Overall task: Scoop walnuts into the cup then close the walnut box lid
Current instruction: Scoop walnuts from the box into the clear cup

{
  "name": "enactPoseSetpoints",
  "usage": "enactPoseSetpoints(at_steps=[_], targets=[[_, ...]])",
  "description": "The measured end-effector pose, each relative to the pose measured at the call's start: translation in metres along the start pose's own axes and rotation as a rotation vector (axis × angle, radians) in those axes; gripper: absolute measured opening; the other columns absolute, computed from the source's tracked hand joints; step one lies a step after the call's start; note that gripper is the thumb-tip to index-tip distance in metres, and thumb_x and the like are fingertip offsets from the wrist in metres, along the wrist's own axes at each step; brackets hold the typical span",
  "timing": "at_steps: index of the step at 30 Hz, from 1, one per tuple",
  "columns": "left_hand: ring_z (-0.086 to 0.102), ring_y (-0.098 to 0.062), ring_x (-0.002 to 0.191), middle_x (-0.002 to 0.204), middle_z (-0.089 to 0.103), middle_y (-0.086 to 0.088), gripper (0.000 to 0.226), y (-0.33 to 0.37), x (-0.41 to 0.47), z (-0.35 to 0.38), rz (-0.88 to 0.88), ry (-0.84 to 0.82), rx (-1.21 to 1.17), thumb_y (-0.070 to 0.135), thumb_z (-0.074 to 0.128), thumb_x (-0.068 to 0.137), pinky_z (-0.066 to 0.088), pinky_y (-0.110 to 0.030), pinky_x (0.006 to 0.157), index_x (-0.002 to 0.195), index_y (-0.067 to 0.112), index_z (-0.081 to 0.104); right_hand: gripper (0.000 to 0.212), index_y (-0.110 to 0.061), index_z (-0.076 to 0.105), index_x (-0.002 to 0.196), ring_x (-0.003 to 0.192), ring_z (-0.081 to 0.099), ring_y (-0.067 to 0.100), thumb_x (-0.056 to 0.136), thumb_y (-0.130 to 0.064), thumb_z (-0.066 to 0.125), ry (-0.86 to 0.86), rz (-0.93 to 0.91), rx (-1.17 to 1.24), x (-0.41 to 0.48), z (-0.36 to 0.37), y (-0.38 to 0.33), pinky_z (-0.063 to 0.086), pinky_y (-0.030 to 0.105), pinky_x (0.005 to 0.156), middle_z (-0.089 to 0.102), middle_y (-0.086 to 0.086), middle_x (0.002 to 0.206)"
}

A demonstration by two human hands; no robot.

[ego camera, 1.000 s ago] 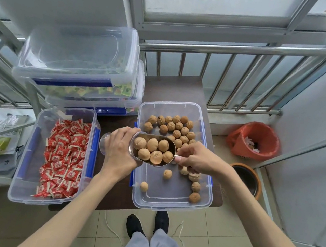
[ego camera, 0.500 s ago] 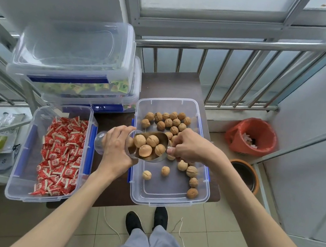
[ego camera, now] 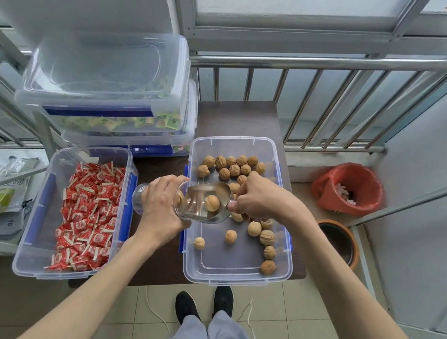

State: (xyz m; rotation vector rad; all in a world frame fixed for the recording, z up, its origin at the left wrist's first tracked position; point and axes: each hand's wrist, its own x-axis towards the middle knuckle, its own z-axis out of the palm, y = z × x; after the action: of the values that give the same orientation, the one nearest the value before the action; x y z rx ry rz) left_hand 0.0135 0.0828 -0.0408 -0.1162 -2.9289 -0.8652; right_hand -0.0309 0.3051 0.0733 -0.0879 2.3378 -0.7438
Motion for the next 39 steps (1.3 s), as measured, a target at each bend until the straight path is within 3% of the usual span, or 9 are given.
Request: enactPoseSetpoints(at_steps=[12,20,25,28,32,36,37,39], targets=[[0.047,-0.026,0.126,0.128,0.058,-0.001,0.073,0.0,-0.002,-0.002,-0.015,-0.01,0.025,0.027,0.084,0.061,0.034,-0.042,0.103,0.129,0.023,0.056,0.032,-0.013,0.043,0.056,0.042,0.04,0.019,0.084,-0.017,0.06,0.006,-0.034,-0.033,-0.005,-0.002,-0.014,0.036,0.024,0.048,0.046,0.002,0.048],[0.047,-0.025,0.129,0.131,0.056,0.0,0.074,-0.002,-0.003,-0.001,-0.033,0.003,-0.024,0.026,0.086,0.064,0.034,-0.043,0.107,0.131,0.024,0.054,0.035,-0.008,0.057,0.06,0.052,0.049,0.02,0.088,-0.026,0.062,-0.06,-0.055,-0.092,-0.016,-0.022,0.006,0.044,0.031,0.058,0.06,0.007,0.06],[0.046,-0.023,0.133,0.136,0.056,0.0,0.08,-0.001,-0.004,0.0,-0.111,0.028,-0.073,0.03,0.091,0.065,0.034,-0.041,0.11,0.135,0.023,0.052,0.037,-0.008,0.06,0.056,0.034,0.047,0.011,0.089,-0.024,0.064,-0.063,0.149,-0.182,-0.033,-0.041,0.048,0.041,0.021,0.043,0.055,-0.003,0.04],[0.047,-0.021,0.131,0.136,0.056,0.001,0.085,-0.003,-0.007,0.001,-0.204,0.06,-0.094,0.03,0.093,0.062,0.036,-0.042,0.109,0.135,0.026,0.051,0.026,-0.012,0.052,0.064,0.043,0.055,0.014,0.084,-0.022,0.066,-0.027,0.281,-0.289,-0.033,-0.026,0.06,0.043,0.023,0.043,0.059,0.001,0.06],[0.047,-0.025,0.134,0.139,0.056,-0.001,0.089,-0.008,-0.01,0.005,-0.287,0.07,-0.131,0.032,0.094,0.06,0.04,-0.049,0.11,0.137,0.026,0.05,0.01,-0.011,0.053,0.084,0.059,0.061,0.021,0.084,-0.02,0.058,-0.065,0.28,-0.308,-0.031,0.008,0.063,0.042,0.023,0.042,0.061,0.007,0.079],[0.046,-0.026,0.134,0.139,0.055,-0.001,0.09,-0.009,-0.007,0.006,-0.306,0.055,-0.133,0.031,0.094,0.059,0.041,-0.047,0.109,0.137,0.025,0.05,0.009,-0.009,0.049,0.089,0.093,0.068,0.037,0.085,-0.016,0.052,-0.013,0.283,-0.21,-0.028,0.041,0.067,0.049,0.034,0.065,0.067,0.02,0.106],[0.046,-0.026,0.134,0.139,0.055,-0.001,0.09,-0.009,-0.007,0.006,-0.31,0.053,-0.134,0.03,0.094,0.059,0.041,-0.047,0.109,0.137,0.026,0.05,0.009,-0.006,0.051,0.088,0.09,0.07,0.039,0.084,-0.015,0.05,0.005,0.301,-0.16,-0.027,0.051,0.071,0.053,0.034,0.065,0.068,0.022,0.103],[0.045,-0.025,0.134,0.139,0.055,0.0,0.089,-0.01,-0.008,0.006,-0.318,0.057,-0.141,0.03,0.094,0.06,0.041,-0.047,0.108,0.137,0.026,0.049,0.018,0.0,0.055,0.09,0.067,0.074,0.037,0.084,-0.011,0.043,0.027,0.334,-0.023,-0.027,0.069,0.077,0.062,0.037,0.058,0.07,0.024,0.087]])
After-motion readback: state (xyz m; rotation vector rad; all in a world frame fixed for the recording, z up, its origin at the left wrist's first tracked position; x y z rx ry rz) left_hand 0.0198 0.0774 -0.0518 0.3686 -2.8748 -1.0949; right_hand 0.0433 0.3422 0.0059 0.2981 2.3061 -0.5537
